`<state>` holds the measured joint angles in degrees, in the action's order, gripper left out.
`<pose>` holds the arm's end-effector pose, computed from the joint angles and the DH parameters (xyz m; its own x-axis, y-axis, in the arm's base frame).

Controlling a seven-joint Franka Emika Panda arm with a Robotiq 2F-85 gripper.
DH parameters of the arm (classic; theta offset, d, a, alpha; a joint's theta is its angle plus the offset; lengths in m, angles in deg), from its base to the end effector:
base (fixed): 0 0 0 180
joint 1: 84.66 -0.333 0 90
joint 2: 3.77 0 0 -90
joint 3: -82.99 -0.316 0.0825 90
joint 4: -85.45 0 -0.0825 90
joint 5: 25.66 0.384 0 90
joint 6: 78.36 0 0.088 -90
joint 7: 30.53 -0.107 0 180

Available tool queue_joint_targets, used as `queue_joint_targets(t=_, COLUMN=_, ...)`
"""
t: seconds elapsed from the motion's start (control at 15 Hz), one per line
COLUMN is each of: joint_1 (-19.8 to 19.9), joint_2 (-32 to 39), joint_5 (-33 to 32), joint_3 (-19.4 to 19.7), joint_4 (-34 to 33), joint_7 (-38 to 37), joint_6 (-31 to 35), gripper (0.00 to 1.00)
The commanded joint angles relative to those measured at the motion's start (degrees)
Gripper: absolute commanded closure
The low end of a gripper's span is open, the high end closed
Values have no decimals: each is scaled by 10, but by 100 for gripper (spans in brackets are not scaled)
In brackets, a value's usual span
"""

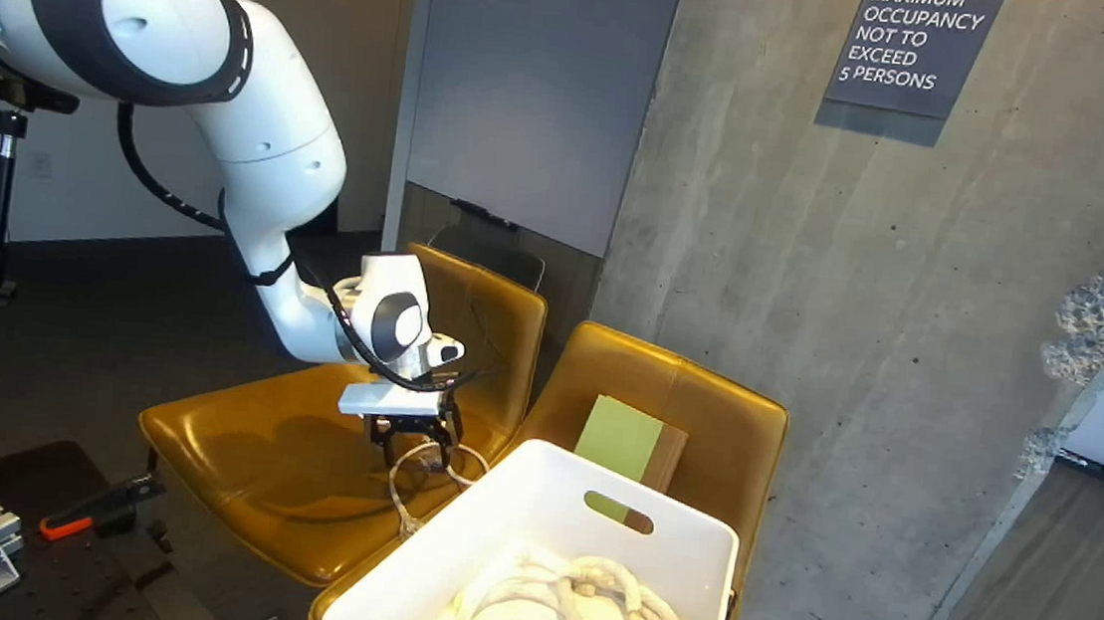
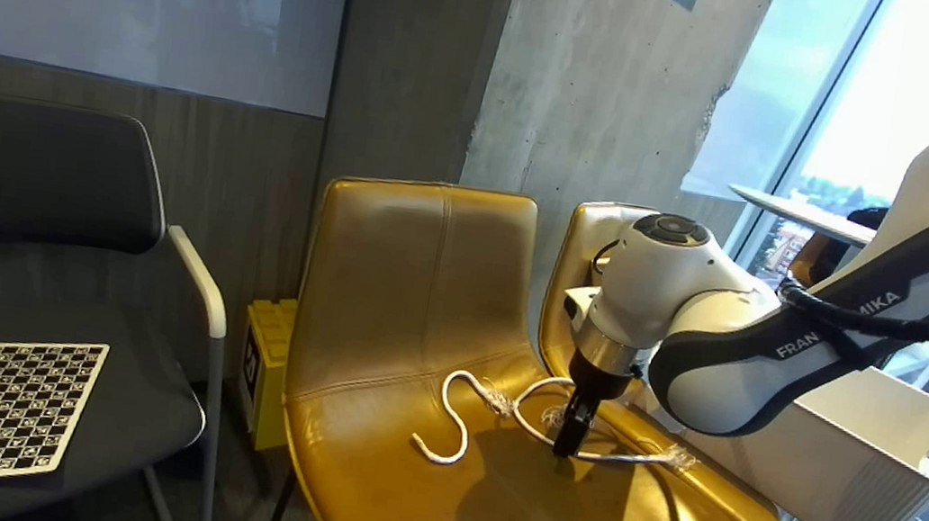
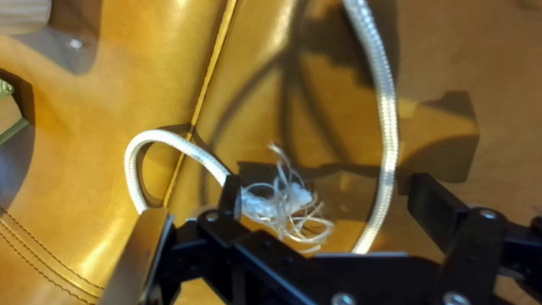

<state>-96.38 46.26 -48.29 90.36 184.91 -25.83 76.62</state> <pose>0.6542 0.0689 0.0870 0.8465 0.5324 0.0059 0.5084 -0.8115 0.2879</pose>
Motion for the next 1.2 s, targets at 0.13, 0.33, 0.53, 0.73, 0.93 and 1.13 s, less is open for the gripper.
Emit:
queue_joint_targets(t=0.13, joint_1=-8, joint_2=49, joint_5=-4, joint_3=17, joint_4=-58, joint_7=-17, joint_6=-7, gripper=0)
queue_joint_targets(t=0.33, joint_1=-13, joint_2=48, joint_5=-6, joint_3=19, joint_4=-52, joint_7=-22, joint_6=-7, gripper=0)
queue_joint_targets(t=0.53, joint_1=-14, joint_2=48, joint_5=-6, joint_3=23, joint_4=-50, joint_7=-25, joint_6=-10, gripper=26)
queue_joint_targets(t=0.73, joint_1=-14, joint_2=46, joint_5=-6, joint_3=27, joint_4=-48, joint_7=-31, joint_6=-10, gripper=49)
queue_joint_targets(t=0.93, joint_1=-16, joint_2=44, joint_5=-7, joint_3=31, joint_4=-41, joint_7=-41, joint_6=-7, gripper=72)
queue_joint_targets(t=1.13, joint_1=-16, joint_2=43, joint_5=-7, joint_3=35, joint_4=-37, joint_7=-48, joint_6=-9, gripper=94)
